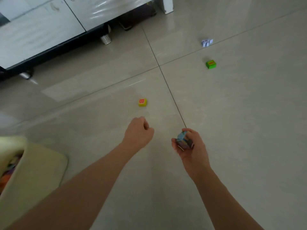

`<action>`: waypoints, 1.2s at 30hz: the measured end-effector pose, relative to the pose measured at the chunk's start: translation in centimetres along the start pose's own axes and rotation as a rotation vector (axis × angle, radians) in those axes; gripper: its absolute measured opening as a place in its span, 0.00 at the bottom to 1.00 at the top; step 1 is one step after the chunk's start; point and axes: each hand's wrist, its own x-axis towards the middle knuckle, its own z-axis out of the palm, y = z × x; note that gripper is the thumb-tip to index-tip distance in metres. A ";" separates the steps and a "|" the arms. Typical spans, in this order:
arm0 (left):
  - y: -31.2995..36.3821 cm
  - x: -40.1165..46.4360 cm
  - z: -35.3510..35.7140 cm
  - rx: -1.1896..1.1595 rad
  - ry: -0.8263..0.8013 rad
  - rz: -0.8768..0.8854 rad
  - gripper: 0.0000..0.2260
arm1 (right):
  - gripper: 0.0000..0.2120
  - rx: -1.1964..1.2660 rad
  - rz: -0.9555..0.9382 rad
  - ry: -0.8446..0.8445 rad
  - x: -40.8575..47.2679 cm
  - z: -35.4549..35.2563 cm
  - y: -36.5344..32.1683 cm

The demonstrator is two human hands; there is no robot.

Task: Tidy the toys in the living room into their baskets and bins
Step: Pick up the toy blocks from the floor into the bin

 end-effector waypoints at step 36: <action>7.7 11.2 -1.8 -1.396 -0.544 -0.330 0.16 | 0.10 -0.635 -0.192 0.387 -2.7 9.5 -11.2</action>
